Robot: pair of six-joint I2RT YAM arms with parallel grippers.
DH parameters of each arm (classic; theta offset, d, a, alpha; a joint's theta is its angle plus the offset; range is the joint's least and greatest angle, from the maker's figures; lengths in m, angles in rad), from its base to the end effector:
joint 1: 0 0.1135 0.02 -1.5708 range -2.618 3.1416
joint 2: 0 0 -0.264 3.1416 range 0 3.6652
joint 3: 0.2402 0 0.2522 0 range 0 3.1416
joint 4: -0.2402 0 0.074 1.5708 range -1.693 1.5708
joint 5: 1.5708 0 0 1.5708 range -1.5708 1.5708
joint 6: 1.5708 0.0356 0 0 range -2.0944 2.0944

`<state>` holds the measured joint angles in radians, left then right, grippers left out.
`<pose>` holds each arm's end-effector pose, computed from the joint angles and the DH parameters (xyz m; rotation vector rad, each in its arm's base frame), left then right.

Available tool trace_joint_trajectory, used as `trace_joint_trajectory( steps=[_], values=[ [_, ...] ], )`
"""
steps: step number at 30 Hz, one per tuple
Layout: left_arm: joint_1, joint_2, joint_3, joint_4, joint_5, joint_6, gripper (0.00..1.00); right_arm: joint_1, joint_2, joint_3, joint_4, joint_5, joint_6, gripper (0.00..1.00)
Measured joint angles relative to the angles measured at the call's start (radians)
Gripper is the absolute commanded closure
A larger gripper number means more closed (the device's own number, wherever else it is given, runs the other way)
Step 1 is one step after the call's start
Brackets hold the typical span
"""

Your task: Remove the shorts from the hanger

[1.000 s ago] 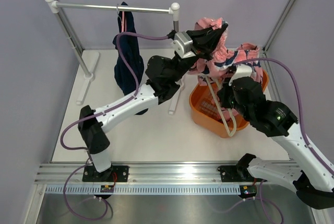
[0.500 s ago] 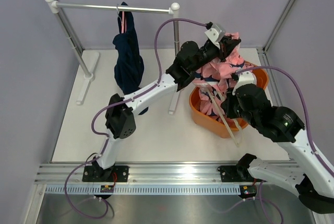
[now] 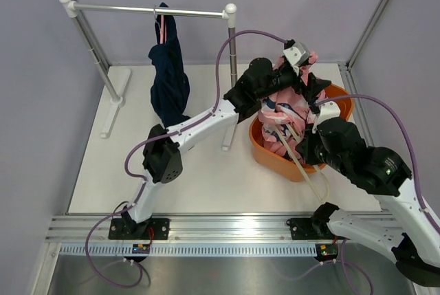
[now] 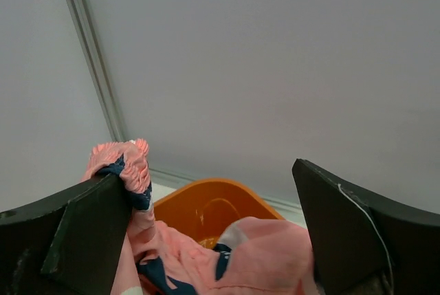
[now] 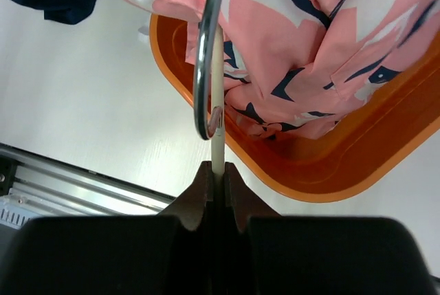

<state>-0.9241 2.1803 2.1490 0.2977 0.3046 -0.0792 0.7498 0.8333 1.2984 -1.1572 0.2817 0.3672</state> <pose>0.3060 -0.4230 0.4107 0.8104 1.1332 -1.0439 0.0930 0.0730 0.4033 -0.2795 2.2289 0.2887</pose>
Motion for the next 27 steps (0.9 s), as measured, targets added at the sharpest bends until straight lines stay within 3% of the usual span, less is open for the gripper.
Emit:
trace_joint_trajectory(
  steps=[6, 14, 22, 27],
  values=[
    [-0.009, -0.084, -0.141, 0.002, -0.045, 0.026, 0.01, 0.000, 0.007, 0.006, 0.000, 0.051, 0.015, 1.00],
    [-0.009, -0.229, -0.152, 0.019, -0.050, 0.025, 0.01, 0.000, 0.021, 0.012, -0.004, 0.148, 0.057, 1.00],
    [-0.009, -0.298, -0.110, 0.029, -0.041, -0.010, 0.01, 0.000, 0.008, 0.008, -0.001, 0.119, 0.070, 1.00],
    [-0.009, -0.382, -0.222, 0.031, -0.078, -0.008, 0.01, 0.000, -0.008, 0.008, 0.023, 0.051, 0.058, 1.00]
  ],
)
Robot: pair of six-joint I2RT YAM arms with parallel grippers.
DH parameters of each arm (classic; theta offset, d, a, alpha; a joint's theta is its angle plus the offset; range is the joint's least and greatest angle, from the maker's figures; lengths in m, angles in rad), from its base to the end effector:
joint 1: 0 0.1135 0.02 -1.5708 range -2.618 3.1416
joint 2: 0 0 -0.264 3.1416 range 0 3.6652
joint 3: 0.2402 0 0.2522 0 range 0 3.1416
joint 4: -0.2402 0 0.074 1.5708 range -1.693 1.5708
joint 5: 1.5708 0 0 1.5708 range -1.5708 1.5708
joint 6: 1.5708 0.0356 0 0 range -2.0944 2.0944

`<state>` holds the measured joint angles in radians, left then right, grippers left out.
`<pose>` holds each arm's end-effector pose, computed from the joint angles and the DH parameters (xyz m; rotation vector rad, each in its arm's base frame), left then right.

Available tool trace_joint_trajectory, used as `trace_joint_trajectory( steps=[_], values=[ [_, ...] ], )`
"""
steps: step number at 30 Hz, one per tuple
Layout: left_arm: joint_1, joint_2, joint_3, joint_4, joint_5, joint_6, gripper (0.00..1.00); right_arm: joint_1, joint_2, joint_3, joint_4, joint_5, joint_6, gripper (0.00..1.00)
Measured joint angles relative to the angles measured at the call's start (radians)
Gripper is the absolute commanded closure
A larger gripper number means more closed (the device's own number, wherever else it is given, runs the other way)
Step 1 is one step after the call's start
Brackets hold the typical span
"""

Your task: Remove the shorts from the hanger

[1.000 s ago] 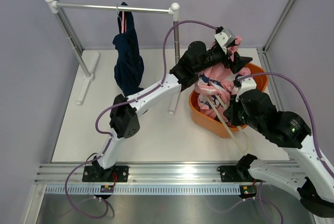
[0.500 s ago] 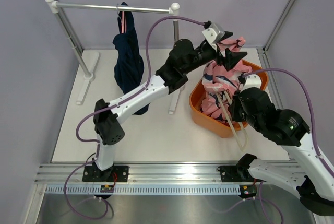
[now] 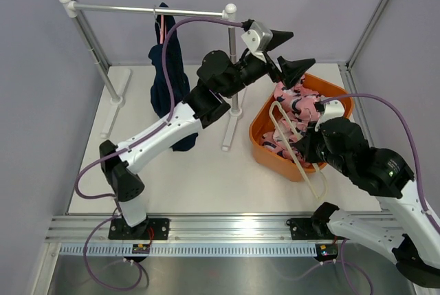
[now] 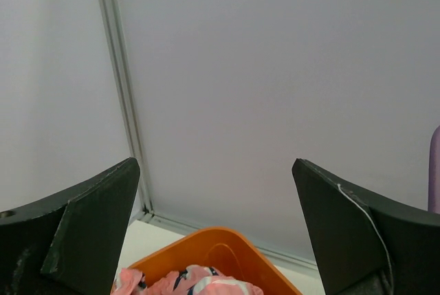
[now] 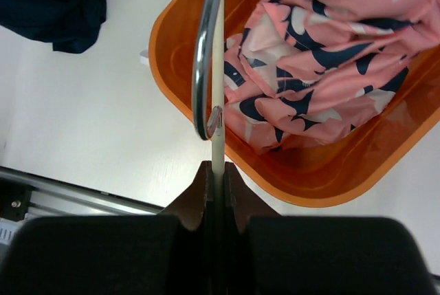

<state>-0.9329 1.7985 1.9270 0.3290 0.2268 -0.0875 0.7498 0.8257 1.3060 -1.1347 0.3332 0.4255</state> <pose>0.2391 -0.3360 0.5096 0.6731 0.9760 -1.0311 0.0928 0.0705 0.4084 -0.1744 2.1919 0.2925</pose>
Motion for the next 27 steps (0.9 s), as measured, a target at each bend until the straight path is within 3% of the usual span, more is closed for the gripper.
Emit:
trace_joint_trajectory(
  steps=[7, 11, 18, 27],
  values=[
    [0.000, -0.197, -0.162, -0.053, -0.151, 0.008, 0.01, 0.000, 0.022, 0.048, 0.056, -0.094, -0.046, 1.00],
    [0.000, -0.344, -0.165, -0.171, -0.333, 0.002, 0.01, 0.000, 0.092, 0.111, 0.105, -0.134, -0.077, 1.00],
    [-0.019, -0.583, -0.090, -0.488, -0.708, -0.039, 0.01, 0.000, 0.337, 0.255, 0.176, -0.215, -0.116, 1.00],
    [-0.021, -0.779, -0.120, -0.843, -0.883, -0.081, 0.01, 0.033, 0.688, 0.635, 0.198, -0.214, -0.186, 1.00]
  ],
)
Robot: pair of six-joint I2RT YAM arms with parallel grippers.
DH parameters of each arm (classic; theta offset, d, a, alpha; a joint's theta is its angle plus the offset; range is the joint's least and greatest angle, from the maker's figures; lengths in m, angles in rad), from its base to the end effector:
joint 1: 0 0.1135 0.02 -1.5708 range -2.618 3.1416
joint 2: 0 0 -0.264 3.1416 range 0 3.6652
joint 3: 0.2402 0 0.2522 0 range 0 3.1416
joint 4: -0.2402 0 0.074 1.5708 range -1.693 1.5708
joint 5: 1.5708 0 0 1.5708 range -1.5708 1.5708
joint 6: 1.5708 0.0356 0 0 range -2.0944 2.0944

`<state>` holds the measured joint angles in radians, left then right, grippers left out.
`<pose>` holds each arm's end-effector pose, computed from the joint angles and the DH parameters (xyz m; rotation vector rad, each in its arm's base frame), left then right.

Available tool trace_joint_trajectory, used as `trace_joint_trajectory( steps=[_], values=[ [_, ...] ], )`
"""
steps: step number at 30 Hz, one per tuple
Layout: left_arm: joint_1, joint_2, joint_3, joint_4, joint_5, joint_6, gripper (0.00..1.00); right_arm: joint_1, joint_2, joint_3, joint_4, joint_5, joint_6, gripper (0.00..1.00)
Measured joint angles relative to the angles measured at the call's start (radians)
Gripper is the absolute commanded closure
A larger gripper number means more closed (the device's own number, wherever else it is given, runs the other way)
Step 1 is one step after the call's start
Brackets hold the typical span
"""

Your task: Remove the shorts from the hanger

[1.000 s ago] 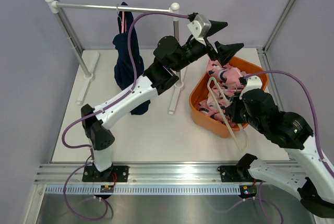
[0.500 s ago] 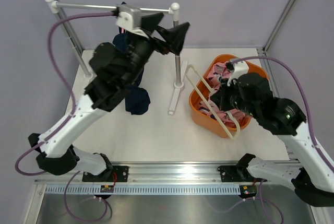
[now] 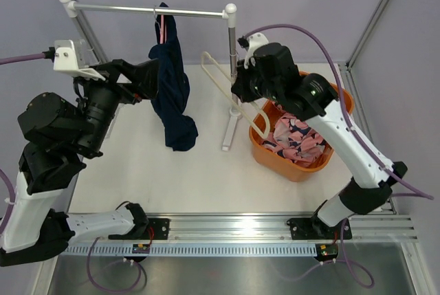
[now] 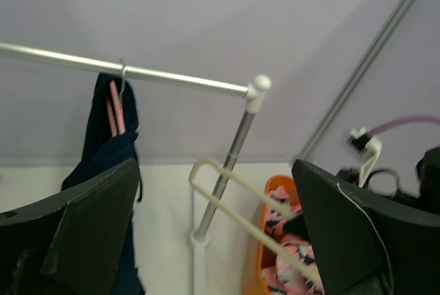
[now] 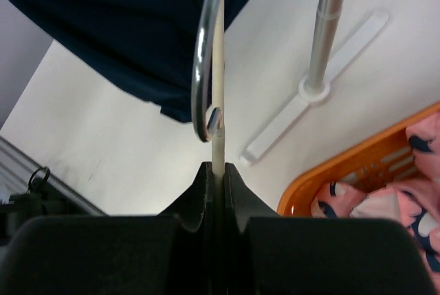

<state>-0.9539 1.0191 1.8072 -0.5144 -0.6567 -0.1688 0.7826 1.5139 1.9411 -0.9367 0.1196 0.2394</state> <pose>0.0815 -0.0773 0.5819 -0.0410 1.3733 -0.5187 0.2147 0.2075 0.4798 -0.4955 2.0561 0.4962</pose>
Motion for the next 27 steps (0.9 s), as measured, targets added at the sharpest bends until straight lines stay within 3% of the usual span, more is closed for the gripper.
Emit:
trace_joint_trajectory(
  steps=[12, 27],
  values=[
    [-0.001, -0.235, -0.314, -0.169, -0.056, -0.004, 0.01, 0.023, 0.406, 0.454, 0.049, 0.134, -0.099, 1.00],
    [-0.001, -0.414, -0.649, -0.155, -0.065, -0.003, 0.01, 0.023, 0.511, 0.574, 0.256, 0.276, -0.206, 1.00]
  ],
)
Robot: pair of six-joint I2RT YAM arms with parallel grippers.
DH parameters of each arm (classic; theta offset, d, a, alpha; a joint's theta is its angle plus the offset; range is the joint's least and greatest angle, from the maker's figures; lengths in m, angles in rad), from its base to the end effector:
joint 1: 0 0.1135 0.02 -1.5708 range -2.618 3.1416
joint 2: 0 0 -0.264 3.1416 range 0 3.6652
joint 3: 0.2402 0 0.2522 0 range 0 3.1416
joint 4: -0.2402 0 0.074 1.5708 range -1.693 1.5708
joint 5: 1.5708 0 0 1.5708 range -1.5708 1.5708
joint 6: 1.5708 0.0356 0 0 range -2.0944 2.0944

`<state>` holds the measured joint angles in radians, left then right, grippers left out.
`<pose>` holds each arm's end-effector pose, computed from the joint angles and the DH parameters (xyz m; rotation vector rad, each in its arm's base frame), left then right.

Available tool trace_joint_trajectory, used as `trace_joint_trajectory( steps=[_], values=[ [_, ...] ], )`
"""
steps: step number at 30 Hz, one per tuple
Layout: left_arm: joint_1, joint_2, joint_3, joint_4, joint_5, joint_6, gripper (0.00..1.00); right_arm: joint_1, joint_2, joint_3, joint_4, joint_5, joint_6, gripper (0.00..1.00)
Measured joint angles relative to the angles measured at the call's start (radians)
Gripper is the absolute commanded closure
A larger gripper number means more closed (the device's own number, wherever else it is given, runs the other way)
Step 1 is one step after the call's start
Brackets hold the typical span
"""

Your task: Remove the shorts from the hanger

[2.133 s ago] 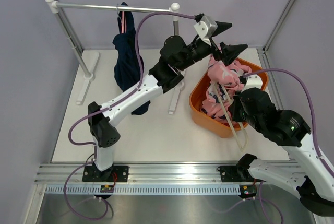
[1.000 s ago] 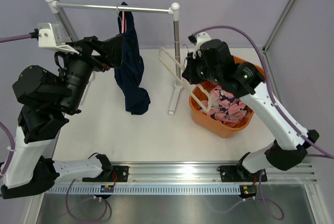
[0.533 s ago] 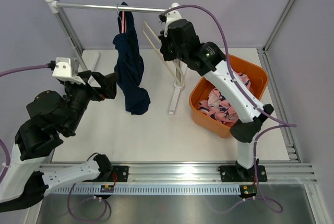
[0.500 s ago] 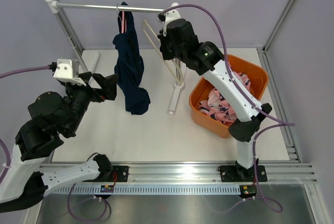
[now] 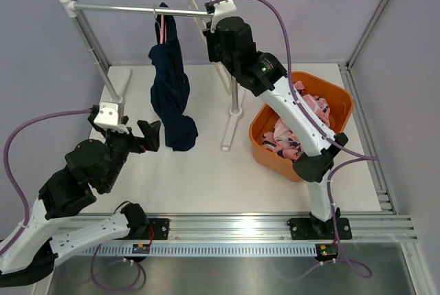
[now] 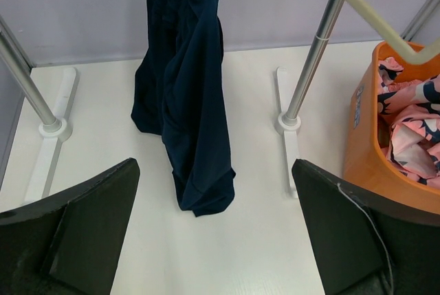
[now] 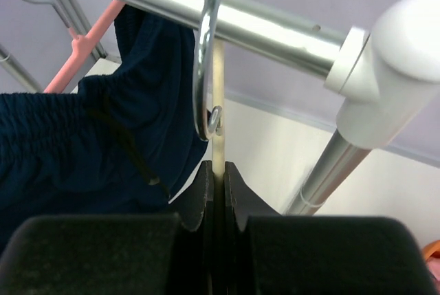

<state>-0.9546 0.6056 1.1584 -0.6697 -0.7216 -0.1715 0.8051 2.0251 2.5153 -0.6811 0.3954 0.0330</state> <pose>0.0654 -0.0517 0.4317 0.1127 1.6604 -0.2456 0.3069 0.2995 0.4987 -0.3866 1.7110 0.2644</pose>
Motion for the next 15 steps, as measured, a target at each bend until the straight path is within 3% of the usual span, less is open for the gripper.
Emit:
trace_joint_trajectory(
  steps=[15],
  values=[
    [0.000, -0.105, -0.200, 0.097, 0.006, 0.024, 0.01, -0.014, 0.106, 0.064, 0.068, 0.030, -0.051, 1.00]
  ],
)
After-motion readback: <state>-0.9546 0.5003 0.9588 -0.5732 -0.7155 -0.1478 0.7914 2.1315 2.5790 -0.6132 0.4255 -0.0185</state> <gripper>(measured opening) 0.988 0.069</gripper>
